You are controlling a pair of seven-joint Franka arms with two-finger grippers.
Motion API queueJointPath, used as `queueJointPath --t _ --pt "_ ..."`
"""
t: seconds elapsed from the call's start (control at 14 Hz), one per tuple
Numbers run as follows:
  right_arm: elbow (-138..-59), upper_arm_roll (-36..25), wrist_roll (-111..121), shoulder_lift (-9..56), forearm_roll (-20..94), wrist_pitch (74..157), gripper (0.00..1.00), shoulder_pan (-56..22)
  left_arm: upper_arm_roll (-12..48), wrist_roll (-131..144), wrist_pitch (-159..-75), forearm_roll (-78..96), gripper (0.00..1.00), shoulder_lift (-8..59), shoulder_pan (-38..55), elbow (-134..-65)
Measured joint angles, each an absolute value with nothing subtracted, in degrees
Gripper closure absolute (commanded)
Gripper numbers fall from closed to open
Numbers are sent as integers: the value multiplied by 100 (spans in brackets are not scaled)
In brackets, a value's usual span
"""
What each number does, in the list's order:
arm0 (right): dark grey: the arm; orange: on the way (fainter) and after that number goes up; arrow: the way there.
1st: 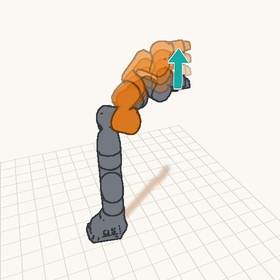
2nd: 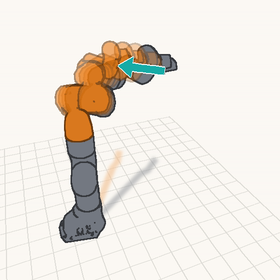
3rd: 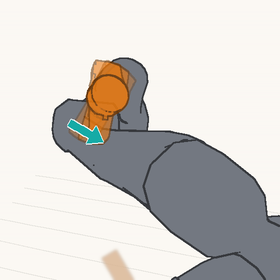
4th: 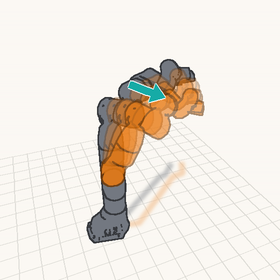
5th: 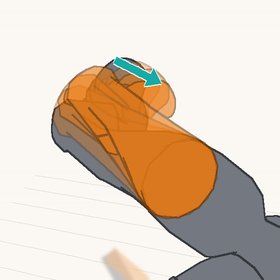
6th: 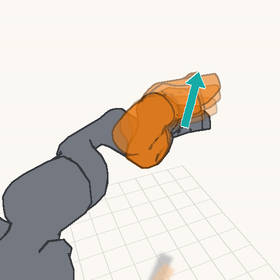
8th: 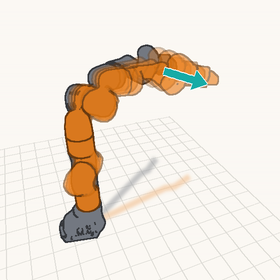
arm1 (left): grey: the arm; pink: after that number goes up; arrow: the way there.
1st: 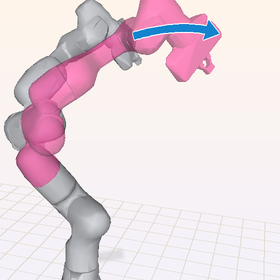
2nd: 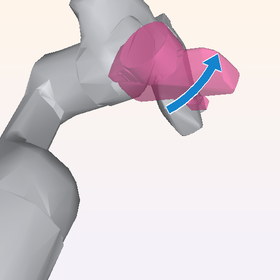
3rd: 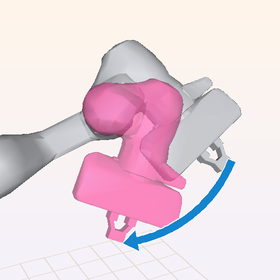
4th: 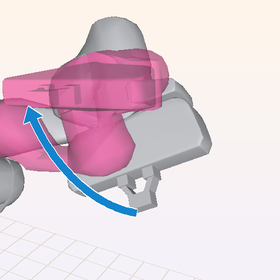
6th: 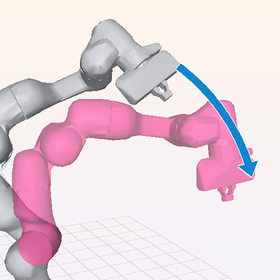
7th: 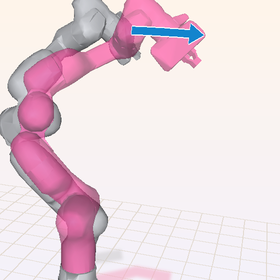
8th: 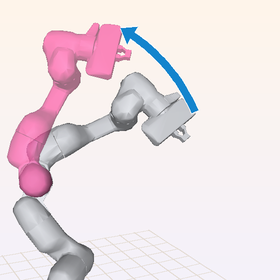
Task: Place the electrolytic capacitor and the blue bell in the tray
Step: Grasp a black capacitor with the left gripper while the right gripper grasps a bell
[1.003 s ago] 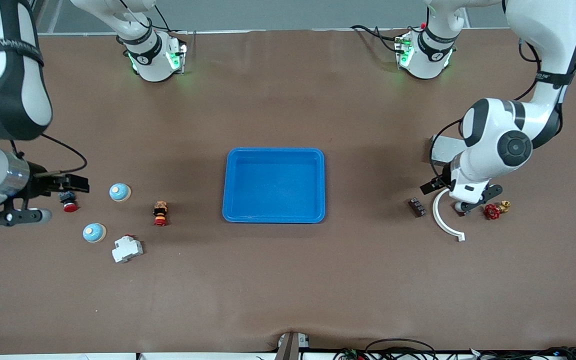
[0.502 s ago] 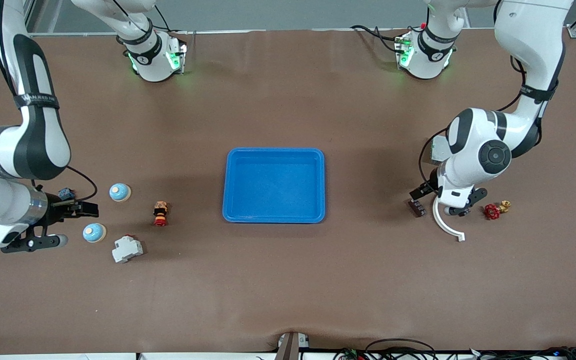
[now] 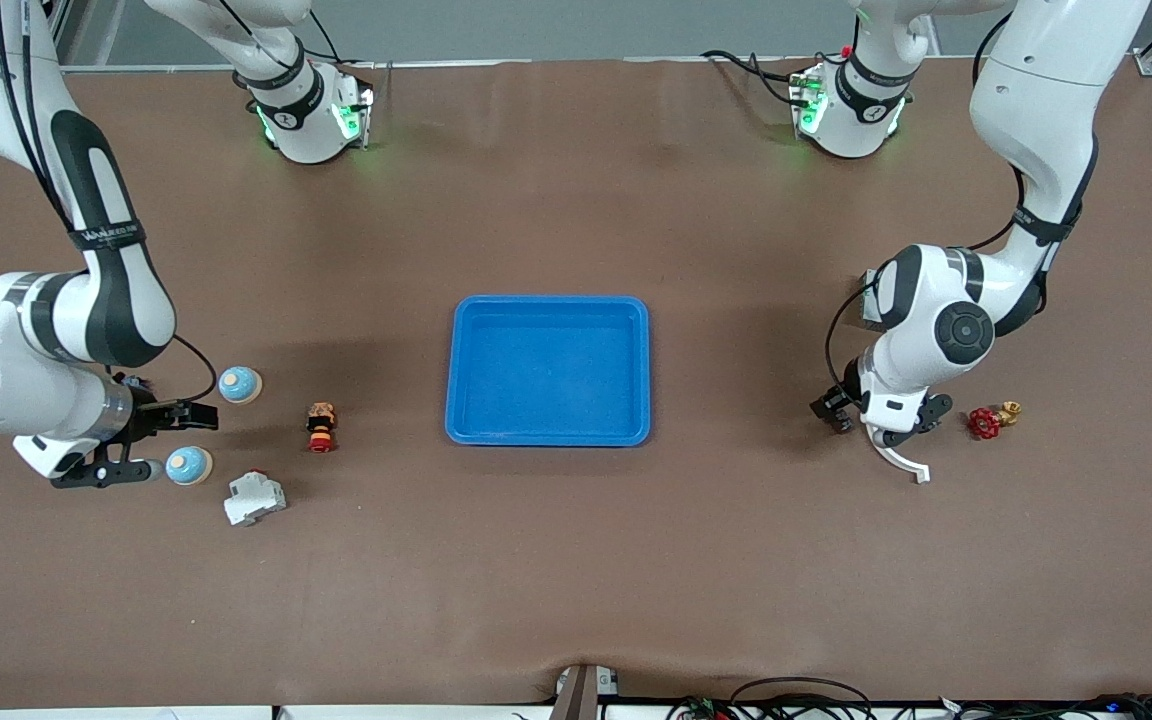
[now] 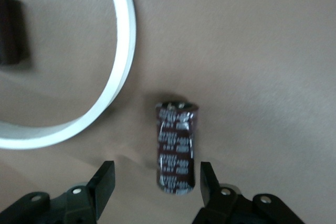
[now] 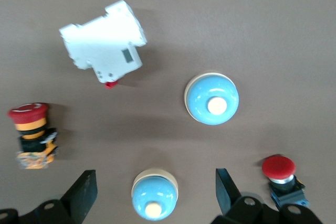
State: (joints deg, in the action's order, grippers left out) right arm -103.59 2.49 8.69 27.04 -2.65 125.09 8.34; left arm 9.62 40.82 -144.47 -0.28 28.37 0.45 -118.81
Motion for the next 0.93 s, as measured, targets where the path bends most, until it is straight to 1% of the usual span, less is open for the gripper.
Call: queueJointPath --t 0.07,0.21,0.29,0.36,0.43,0.72,0.93 --pt "-10619 248 871 2648 -265 12766 0 876 956 4082 -14451 -28 37 2883 38 -11816" --pt "-11057 249 872 2544 -265 13125 0 910 948 4082 -14453 -28 53 2934 15 -11747" --pt "-11223 249 872 2511 -265 13229 0 914 946 4082 -14454 -28 75 2943 6 -11731" --pt "-11365 249 872 2487 -264 13285 0 915 945 4082 -14456 -28 94 2945 2 -11716" --pt "-11496 250 872 2471 -264 13308 0 915 945 4082 -14456 -28 100 2946 2 -11703" --pt "-11857 256 872 2456 -264 13381 0 915 947 4082 -14456 -28 100 2943 4 -11669" --pt "-12104 260 872 2456 -264 13759 0 915 994 4166 -14242 -28 100 2768 26 -11586"
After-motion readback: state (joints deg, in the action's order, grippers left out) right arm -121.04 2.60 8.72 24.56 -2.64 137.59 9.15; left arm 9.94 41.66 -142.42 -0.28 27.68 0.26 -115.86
